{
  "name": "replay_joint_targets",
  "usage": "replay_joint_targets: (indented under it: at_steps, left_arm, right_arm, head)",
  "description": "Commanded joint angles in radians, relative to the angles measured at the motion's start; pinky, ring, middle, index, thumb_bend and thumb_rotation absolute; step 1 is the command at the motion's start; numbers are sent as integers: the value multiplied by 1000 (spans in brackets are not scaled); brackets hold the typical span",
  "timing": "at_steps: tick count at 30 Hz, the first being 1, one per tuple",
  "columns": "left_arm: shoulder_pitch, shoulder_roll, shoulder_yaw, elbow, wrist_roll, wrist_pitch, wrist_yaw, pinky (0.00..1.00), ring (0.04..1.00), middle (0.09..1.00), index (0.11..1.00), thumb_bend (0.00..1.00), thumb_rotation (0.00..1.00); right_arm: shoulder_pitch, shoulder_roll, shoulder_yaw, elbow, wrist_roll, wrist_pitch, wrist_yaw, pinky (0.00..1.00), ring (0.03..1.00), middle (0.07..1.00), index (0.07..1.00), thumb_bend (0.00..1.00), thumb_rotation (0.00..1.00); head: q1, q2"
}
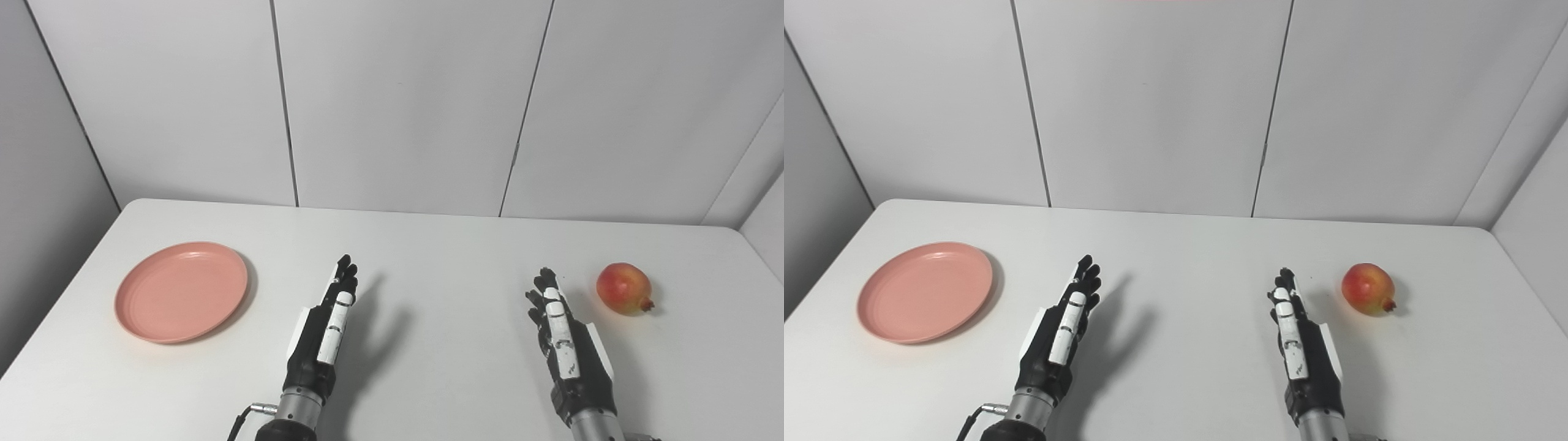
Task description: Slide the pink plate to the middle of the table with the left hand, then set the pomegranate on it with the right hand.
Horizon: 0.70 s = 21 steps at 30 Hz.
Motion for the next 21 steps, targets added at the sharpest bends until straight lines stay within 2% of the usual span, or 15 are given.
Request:
replay_joint_targets:
  at_steps: [1,4,5,12,21]
  left_arm:
    - [-16,-19,-11,-17,2,-11,0,1000,995,1000,1000,419,1000]
    - [-19,-25,-20,3,15,-25,5,1000,994,1000,1000,416,1000]
    - [-20,-27,-23,9,20,-28,8,1000,989,1000,1000,422,1000]
    - [-26,-67,-37,44,56,-27,46,974,971,986,981,452,1000]
    - [-35,-100,-55,88,89,-36,72,967,974,984,979,430,1000]
  right_arm:
    - [-21,-4,-4,-20,6,-59,4,991,974,988,989,281,1000]
    - [-15,-11,-13,-26,21,-53,11,999,979,991,995,286,1000]
    - [-14,-14,-15,-29,25,-52,13,1000,979,989,992,285,1000]
    - [-7,-61,-27,-12,60,-89,53,1000,967,981,970,277,1000]
    - [0,-87,-42,12,120,-126,92,1000,975,983,969,261,1000]
  head:
    - [1,0]
    - [60,-16]
    - [60,-16]
    - [170,-49]
    - [245,-83]
